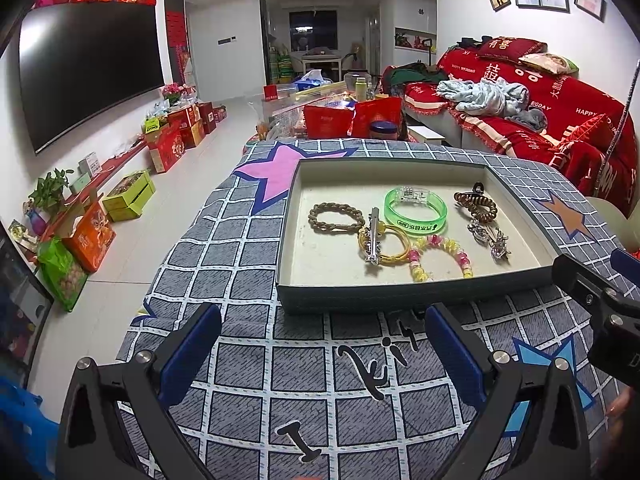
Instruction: Organize jewelry
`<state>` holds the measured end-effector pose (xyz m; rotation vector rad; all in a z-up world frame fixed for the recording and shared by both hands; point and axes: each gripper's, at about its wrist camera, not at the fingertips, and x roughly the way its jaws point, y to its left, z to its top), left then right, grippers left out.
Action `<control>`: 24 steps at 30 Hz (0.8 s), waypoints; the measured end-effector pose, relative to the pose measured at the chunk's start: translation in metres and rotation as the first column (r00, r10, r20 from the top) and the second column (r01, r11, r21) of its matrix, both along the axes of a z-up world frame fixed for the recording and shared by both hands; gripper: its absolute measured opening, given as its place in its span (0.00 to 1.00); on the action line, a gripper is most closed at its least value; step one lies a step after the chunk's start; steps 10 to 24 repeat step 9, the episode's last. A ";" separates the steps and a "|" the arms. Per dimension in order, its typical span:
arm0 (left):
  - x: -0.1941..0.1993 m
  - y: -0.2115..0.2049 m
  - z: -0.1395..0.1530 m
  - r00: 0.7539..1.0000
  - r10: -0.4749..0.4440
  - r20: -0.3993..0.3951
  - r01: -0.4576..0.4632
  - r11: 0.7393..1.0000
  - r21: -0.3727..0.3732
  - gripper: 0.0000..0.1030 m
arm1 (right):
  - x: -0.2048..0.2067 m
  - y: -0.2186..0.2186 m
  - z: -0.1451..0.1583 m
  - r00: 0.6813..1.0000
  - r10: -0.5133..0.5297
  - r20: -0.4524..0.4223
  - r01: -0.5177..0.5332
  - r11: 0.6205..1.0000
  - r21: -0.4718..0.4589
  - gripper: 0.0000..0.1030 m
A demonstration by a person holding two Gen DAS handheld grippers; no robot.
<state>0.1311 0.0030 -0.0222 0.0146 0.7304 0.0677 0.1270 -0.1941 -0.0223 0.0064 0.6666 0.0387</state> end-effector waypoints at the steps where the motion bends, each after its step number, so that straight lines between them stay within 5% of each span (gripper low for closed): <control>1: 0.000 0.000 0.000 1.000 0.002 -0.002 -0.002 1.000 -0.001 1.00 | 0.000 0.000 0.000 1.000 0.000 0.001 0.000 1.000 0.000 1.00; 24: -0.002 0.000 -0.001 1.000 0.002 0.008 -0.002 1.000 -0.002 1.00 | -0.001 0.001 0.000 1.000 -0.001 0.000 0.001 1.000 0.002 1.00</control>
